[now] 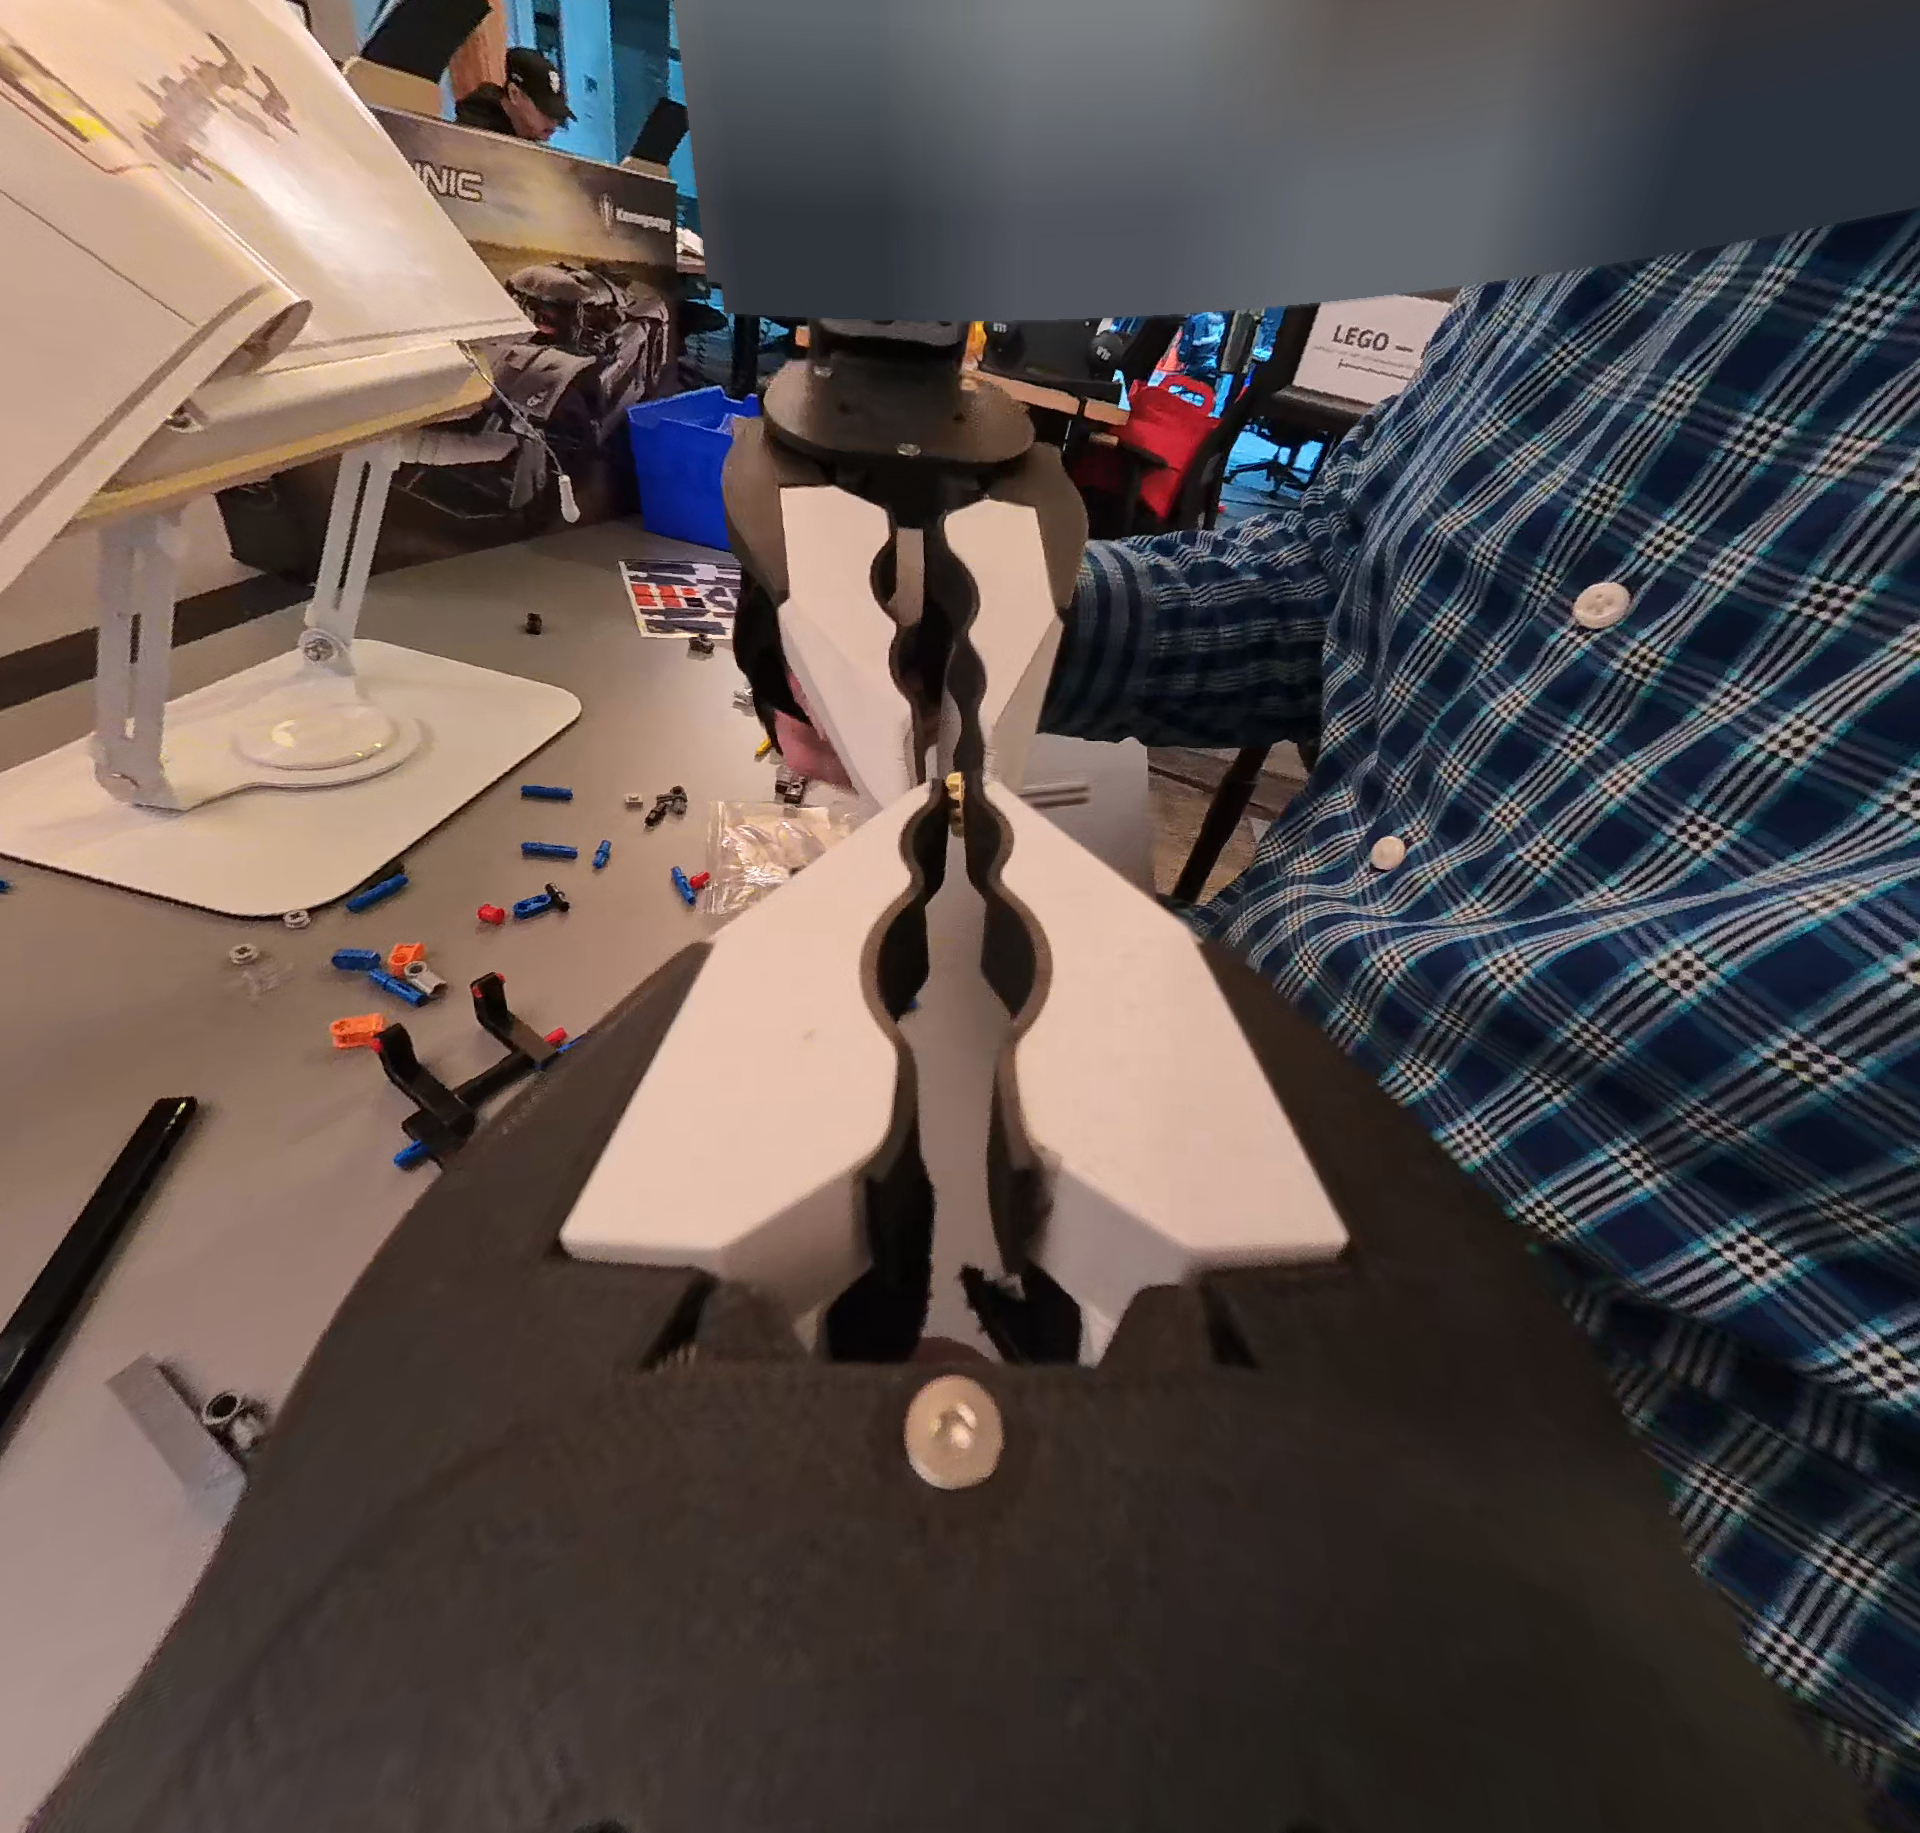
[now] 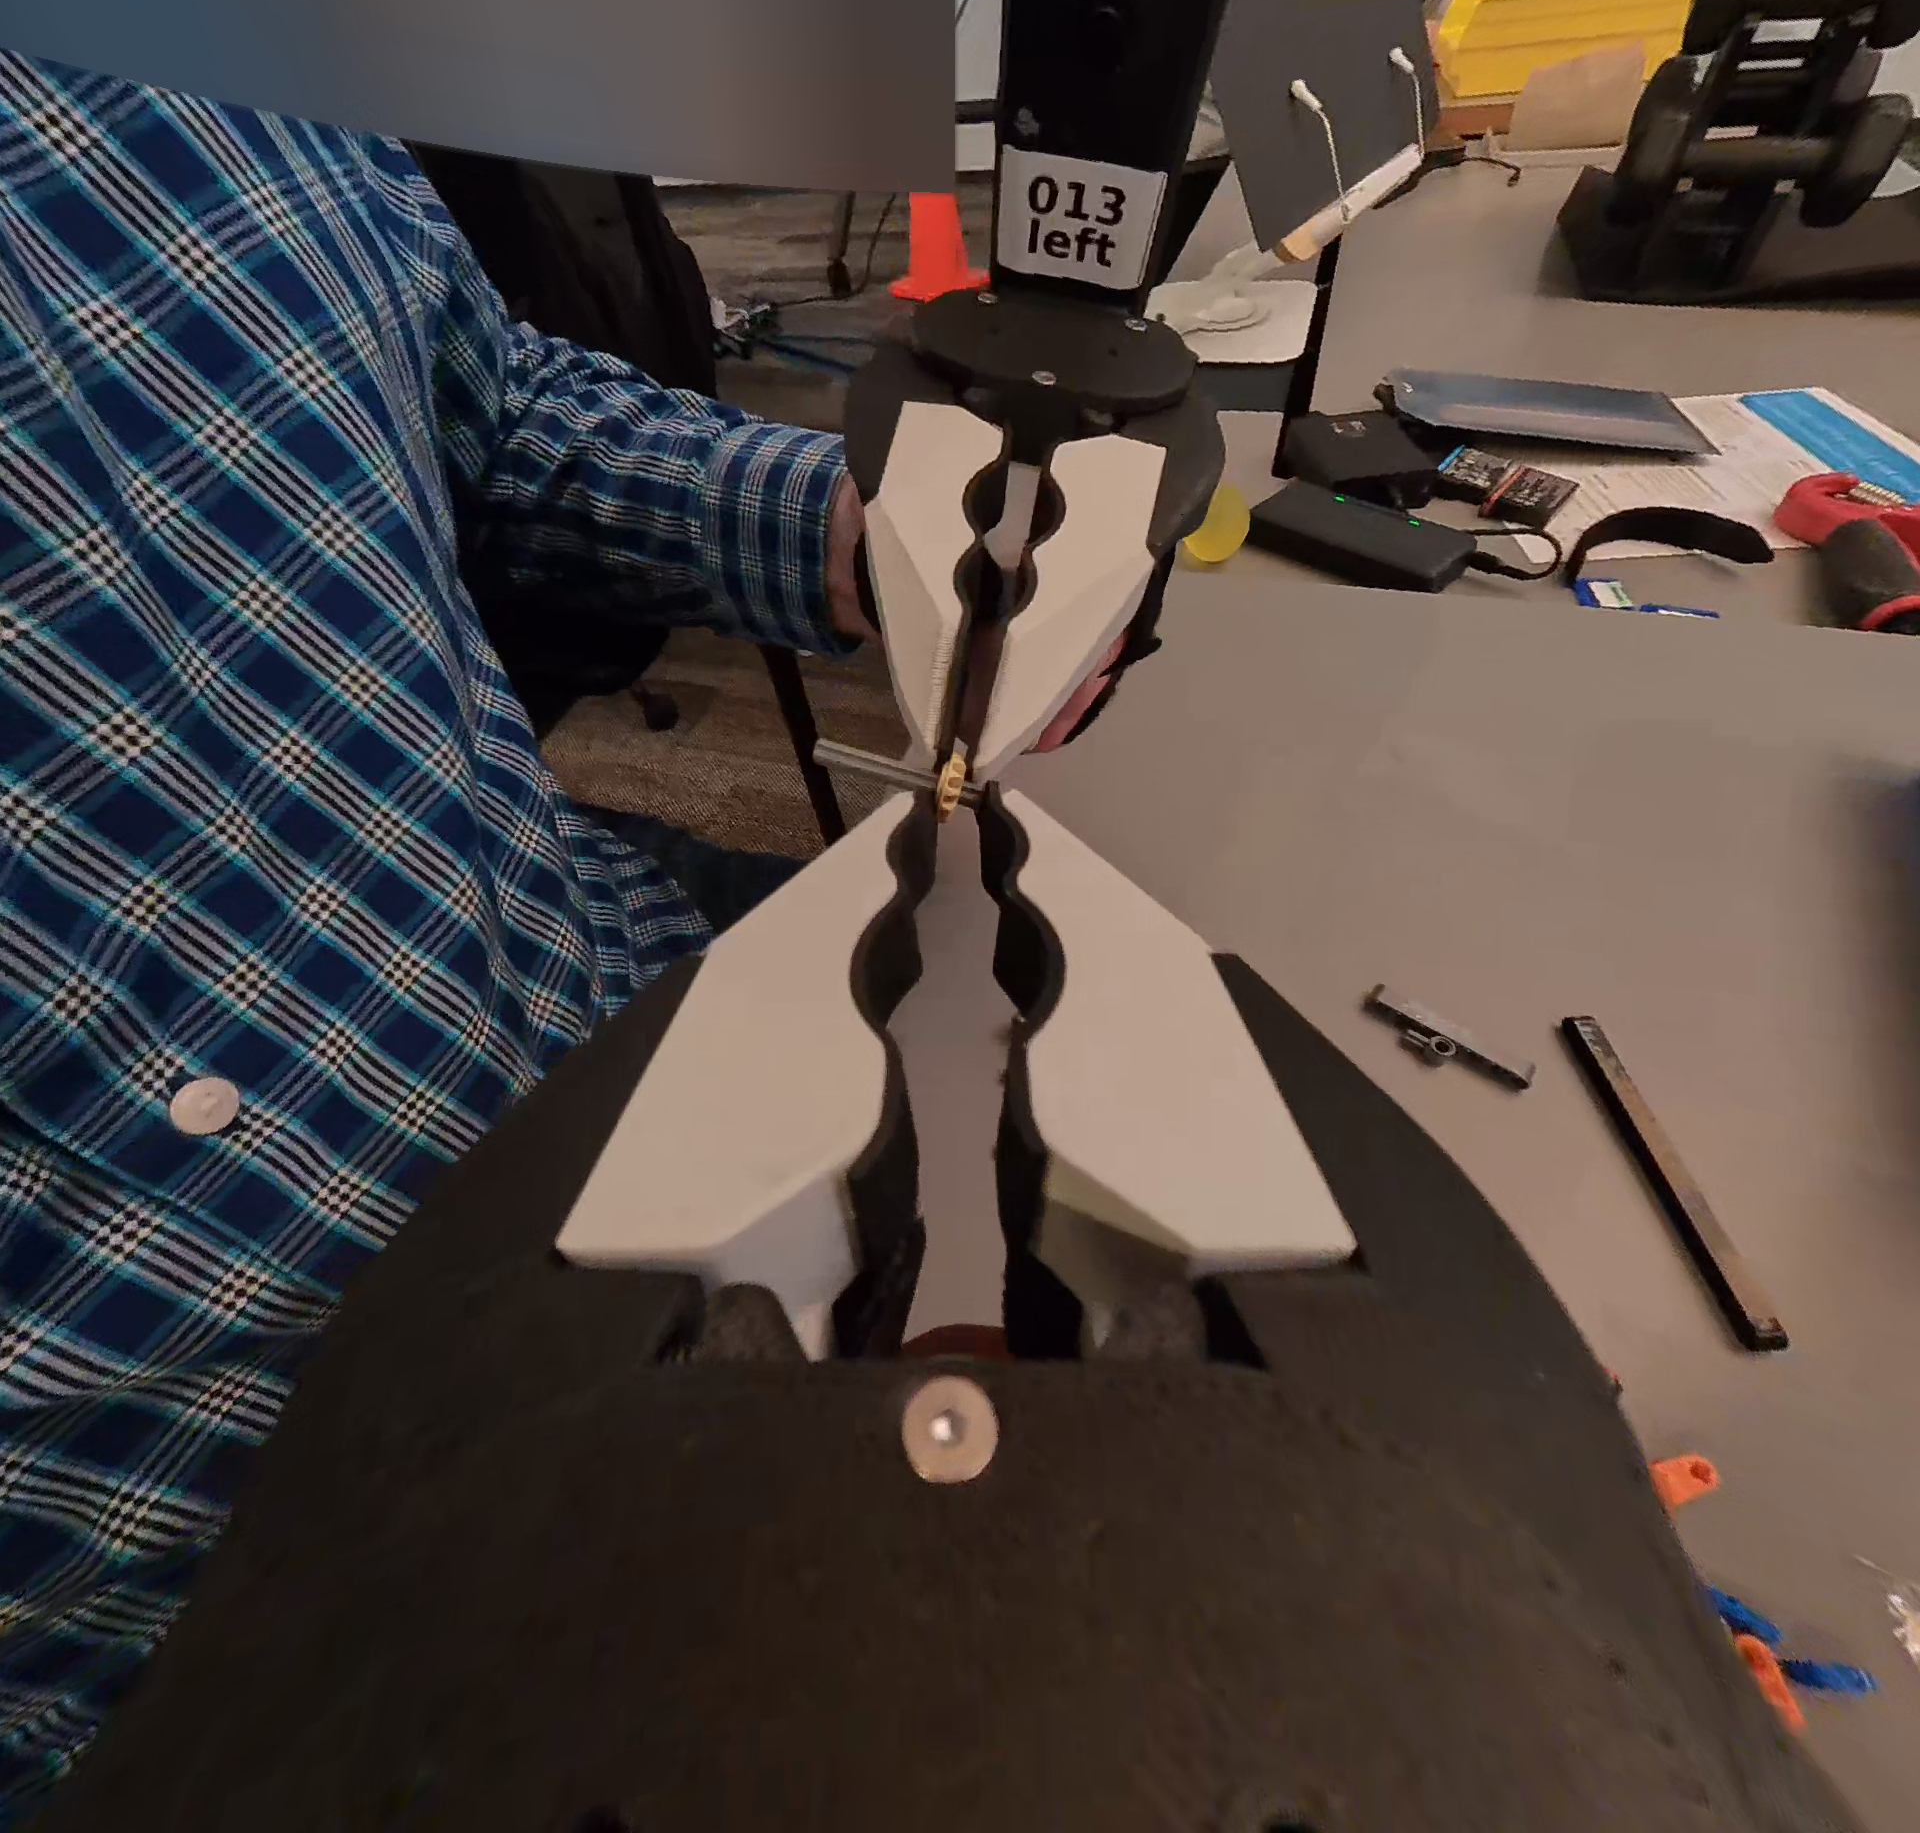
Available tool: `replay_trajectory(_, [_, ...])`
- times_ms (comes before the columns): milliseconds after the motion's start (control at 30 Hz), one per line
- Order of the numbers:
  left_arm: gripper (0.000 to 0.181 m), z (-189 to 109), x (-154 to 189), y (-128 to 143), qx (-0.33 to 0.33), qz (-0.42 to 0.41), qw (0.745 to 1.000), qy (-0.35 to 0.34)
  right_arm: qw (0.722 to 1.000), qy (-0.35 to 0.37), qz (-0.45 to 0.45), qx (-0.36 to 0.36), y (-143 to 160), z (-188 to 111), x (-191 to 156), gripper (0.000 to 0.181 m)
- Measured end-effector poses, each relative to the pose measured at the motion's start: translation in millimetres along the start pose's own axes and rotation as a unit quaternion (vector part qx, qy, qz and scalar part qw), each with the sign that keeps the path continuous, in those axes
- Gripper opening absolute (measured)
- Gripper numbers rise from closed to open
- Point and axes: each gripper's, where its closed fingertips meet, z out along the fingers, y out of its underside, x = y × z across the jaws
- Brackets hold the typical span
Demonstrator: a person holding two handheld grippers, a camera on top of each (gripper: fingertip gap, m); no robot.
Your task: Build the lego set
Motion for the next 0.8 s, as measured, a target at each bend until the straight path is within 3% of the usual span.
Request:
replay_trajectory(100, [0.000, -0.7, -3.0, -1.6, 0.003, 0.010, 1.000, -0.016, 1.000, 0.013, -0.004, -0.006, -0.7, -0.4, 3.2, 0.006])
replay_trajectory(333, [0.001, -2.4, -16.6, -5.5, -0.028, 0.083, 0.989, -0.123, 0.998, 0.058, -0.006, -0.015, -2.8, -4.3, 15.1, 0.006])
replay_trajectory(800, [0.000, 2.5, -18.0, -6.3, -0.049, 0.155, 0.972, -0.172, 0.990, 0.107, -0.066, -0.063, -2.1, -7.9, 15.7, 0.002])
